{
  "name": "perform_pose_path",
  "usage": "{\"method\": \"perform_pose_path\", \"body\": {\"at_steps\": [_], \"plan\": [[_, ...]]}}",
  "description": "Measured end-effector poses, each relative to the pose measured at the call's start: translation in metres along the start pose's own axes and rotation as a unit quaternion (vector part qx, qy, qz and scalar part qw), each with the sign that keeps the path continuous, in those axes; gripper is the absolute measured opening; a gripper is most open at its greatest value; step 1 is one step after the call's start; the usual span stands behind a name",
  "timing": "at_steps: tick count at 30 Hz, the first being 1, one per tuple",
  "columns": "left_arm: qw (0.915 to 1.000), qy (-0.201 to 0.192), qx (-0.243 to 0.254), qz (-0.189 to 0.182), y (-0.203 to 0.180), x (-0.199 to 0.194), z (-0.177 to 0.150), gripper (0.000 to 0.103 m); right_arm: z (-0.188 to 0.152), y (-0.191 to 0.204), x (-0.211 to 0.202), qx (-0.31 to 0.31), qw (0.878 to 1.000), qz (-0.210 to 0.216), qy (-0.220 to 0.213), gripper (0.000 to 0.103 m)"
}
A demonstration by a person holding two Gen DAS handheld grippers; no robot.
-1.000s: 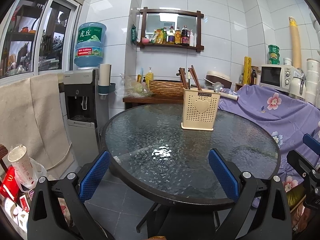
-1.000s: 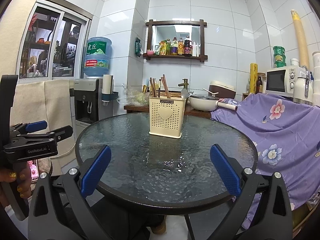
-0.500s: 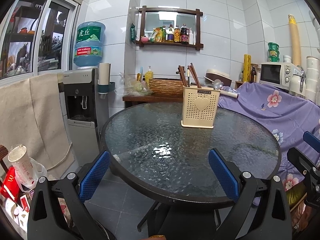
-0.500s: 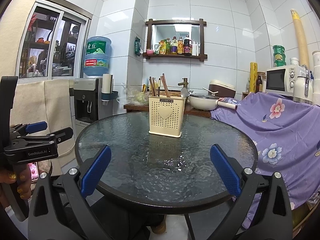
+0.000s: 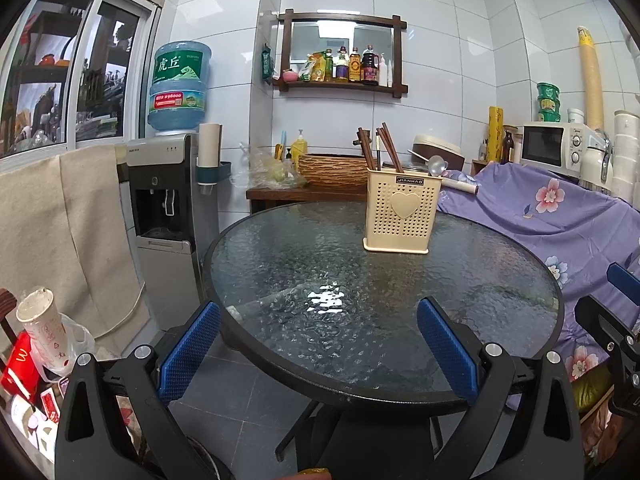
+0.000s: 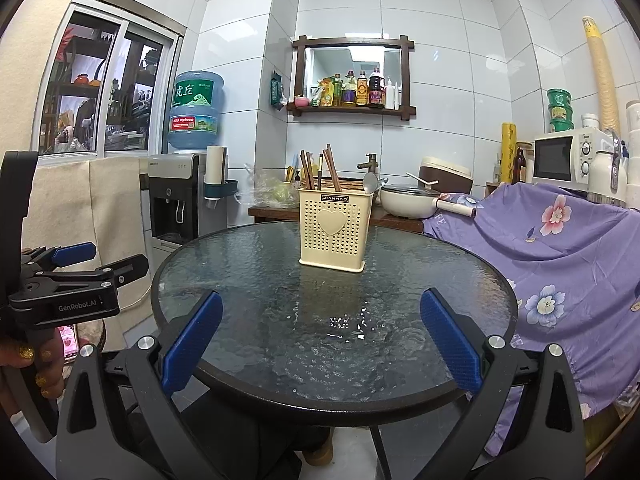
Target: Organize utensils
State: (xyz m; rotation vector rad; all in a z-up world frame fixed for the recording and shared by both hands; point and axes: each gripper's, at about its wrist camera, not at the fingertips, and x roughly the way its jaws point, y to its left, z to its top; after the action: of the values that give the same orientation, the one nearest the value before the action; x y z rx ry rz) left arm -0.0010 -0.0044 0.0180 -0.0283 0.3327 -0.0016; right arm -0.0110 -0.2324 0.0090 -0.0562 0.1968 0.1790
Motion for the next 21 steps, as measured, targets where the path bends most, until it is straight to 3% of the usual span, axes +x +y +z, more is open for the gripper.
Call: {"method": "perform_pose_path", "body": {"at_steps": [21], "plan": [[1.0, 0.003, 0.003, 0.001, -0.0011, 0.0005, -0.0003, 0.097, 0.0006, -0.0013, 0.0006, 0.003, 1.0, 0.001, 0.003, 0.097]]}}
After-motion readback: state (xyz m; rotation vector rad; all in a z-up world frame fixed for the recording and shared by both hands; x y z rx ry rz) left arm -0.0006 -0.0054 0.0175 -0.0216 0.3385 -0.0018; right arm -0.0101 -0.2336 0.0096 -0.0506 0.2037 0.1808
